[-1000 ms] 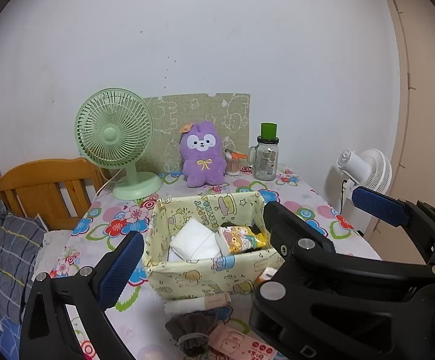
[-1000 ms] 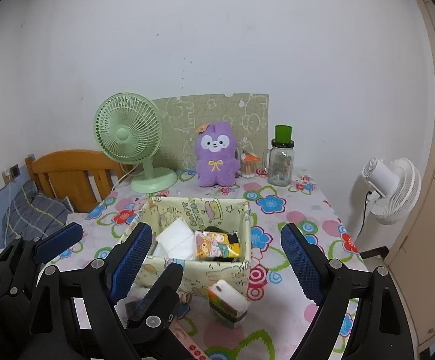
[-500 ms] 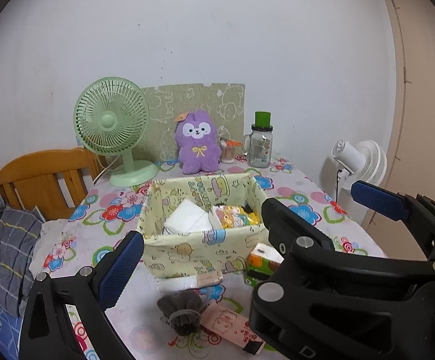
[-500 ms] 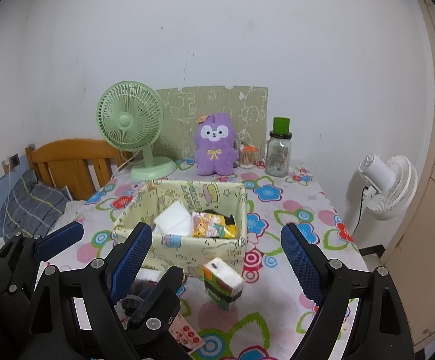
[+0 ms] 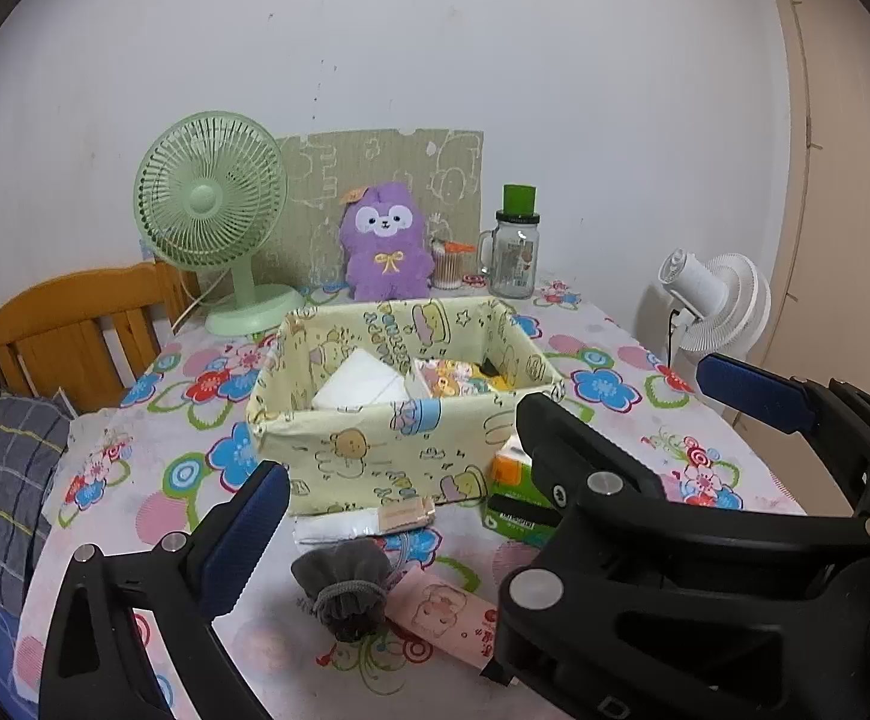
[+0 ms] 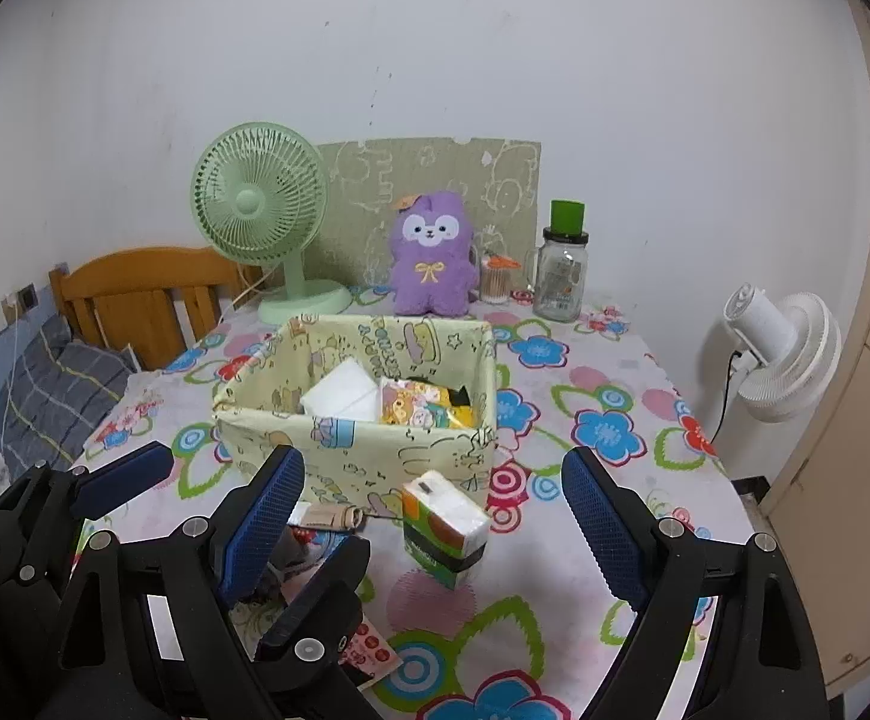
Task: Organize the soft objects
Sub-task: 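Withdraw the right tool from the basket toward the orange-green tissue pack, then move right tool to the orange-green tissue pack while left tool closes on the grey drawstring pouch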
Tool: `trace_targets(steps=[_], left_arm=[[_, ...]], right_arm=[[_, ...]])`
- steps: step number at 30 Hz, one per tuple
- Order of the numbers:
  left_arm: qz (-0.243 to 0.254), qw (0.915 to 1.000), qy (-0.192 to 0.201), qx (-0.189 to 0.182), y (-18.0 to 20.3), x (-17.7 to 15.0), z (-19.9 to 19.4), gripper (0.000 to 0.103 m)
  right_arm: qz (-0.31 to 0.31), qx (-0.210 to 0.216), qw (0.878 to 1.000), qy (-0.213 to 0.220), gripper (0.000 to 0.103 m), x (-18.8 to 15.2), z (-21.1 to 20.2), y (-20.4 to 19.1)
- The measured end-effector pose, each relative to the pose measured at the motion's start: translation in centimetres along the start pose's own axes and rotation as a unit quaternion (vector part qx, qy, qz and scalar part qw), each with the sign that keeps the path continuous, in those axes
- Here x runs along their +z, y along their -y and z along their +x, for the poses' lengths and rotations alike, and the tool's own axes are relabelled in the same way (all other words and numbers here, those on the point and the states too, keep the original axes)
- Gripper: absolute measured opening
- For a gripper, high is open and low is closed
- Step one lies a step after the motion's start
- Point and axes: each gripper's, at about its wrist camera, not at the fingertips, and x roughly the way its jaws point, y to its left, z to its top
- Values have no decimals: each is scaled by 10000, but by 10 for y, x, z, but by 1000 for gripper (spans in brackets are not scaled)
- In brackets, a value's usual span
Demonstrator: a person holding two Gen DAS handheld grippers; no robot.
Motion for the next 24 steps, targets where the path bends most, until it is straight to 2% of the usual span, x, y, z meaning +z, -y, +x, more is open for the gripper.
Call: trace_targets(steps=[24], left_arm=[[-75,9989,-463,9,-12,-25,33,98]], right_arm=[[160,89,9985,-510,90,-25,41,-5]])
